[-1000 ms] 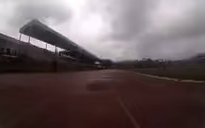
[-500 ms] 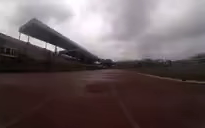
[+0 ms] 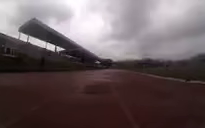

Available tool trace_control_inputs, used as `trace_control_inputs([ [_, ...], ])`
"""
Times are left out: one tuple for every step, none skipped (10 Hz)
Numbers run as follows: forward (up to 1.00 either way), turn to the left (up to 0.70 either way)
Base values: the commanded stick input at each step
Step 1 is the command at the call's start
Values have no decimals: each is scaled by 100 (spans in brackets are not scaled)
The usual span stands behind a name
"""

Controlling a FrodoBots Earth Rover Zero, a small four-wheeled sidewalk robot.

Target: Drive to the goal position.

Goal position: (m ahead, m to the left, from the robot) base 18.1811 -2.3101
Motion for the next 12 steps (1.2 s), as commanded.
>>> trace_control_inputs([
  [50, 0],
  [50, 0],
  [50, 0],
  [50, 0],
  [50, 0],
  [50, 0],
  [50, 0],
  [50, 0],
  [50, 0],
  [50, 0],
  [50, 0],
  [50, 0],
])
